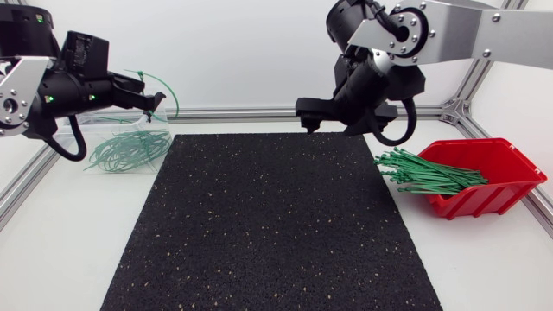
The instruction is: Take a green cable tie from the red box, thread the tail through the head to close it, then place it in the transparent bin on the left.
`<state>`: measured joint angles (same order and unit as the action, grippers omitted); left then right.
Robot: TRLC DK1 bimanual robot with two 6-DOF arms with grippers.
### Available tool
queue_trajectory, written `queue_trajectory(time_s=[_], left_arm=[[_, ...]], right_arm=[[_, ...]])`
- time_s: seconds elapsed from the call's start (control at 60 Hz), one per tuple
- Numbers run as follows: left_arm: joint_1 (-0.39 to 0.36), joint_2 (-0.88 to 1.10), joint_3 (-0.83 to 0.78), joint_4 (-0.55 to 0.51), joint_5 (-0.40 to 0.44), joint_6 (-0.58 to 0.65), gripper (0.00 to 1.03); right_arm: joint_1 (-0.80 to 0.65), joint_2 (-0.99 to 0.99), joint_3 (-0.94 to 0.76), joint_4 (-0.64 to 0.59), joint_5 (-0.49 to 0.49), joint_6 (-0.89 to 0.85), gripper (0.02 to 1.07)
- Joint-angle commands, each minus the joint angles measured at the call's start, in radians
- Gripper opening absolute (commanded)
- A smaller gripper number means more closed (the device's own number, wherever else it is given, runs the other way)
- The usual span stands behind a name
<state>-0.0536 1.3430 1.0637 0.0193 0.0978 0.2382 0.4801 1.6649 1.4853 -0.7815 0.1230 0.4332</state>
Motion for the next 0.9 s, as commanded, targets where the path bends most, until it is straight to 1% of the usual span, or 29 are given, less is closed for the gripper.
queue_trajectory(time_s=[0.0,0.033,0.083,0.133,0.217,0.233,0.3,0.333,0.533,0.583,0.617,0.633,0.667,0.683,0.7,0.75,0.883], left_arm=[[0.060,0.061,0.082,0.036,-0.033,0.036,0.04],[0.092,0.090,0.130,0.019,-0.032,0.036,0.04],[0.135,0.133,0.182,0.034,-0.032,0.035,0.04],[0.170,0.170,0.226,0.036,-0.032,0.030,0.04],[0.204,0.217,0.283,0.050,-0.032,0.032,0.04],[0.225,0.235,0.301,0.057,-0.032,0.032,0.04],[0.244,0.262,0.344,0.051,-0.032,0.032,0.04],[0.267,0.283,0.367,0.056,-0.032,0.036,0.04],[0.296,0.367,0.403,0.077,-0.033,0.064,0.04],[0.299,0.392,0.409,0.080,-0.035,0.069,0.05],[0.299,0.404,0.409,0.087,-0.036,0.076,0.24],[0.299,0.407,0.407,0.088,-0.038,0.076,0.41],[0.299,0.413,0.407,0.094,-0.043,0.078,0.95],[0.301,0.416,0.407,0.100,-0.044,0.079,1.03],[0.301,0.420,0.409,0.102,-0.053,0.087,1.00],[0.298,0.420,0.406,0.097,-0.069,0.093,1.00],[0.294,0.390,0.400,0.064,-0.069,0.104,1.00]], right_arm=[[-0.012,-0.051,-0.025,0.025,0.046,-0.044,1.02],[-0.018,-0.062,-0.025,0.028,0.064,-0.050,1.02],[-0.026,-0.076,-0.028,0.047,0.096,-0.063,1.02],[-0.041,-0.086,-0.034,0.060,0.109,-0.083,1.02],[-0.066,-0.099,-0.039,0.071,0.119,-0.105,1.02],[-0.067,-0.102,-0.040,0.074,0.125,-0.108,1.02],[-0.078,-0.122,-0.053,0.085,0.142,-0.126,1.02],[-0.084,-0.133,-0.062,0.093,0.144,-0.136,1.02],[-0.100,-0.177,-0.099,0.108,0.159,-0.165,1.02],[-0.103,-0.188,-0.108,0.110,0.159,-0.168,1.02],[-0.103,-0.195,-0.114,0.110,0.159,-0.171,1.02],[-0.103,-0.198,-0.115,0.110,0.159,-0.171,1.02],[-0.103,-0.206,-0.122,0.110,0.161,-0.172,1.02],[-0.103,-0.211,-0.125,0.110,0.161,-0.174,1.02],[-0.103,-0.215,-0.128,0.110,0.161,-0.175,1.02],[-0.103,-0.225,-0.135,0.110,0.161,-0.179,1.02],[-0.106,-0.258,-0.149,0.107,0.159,-0.188,1.02]])
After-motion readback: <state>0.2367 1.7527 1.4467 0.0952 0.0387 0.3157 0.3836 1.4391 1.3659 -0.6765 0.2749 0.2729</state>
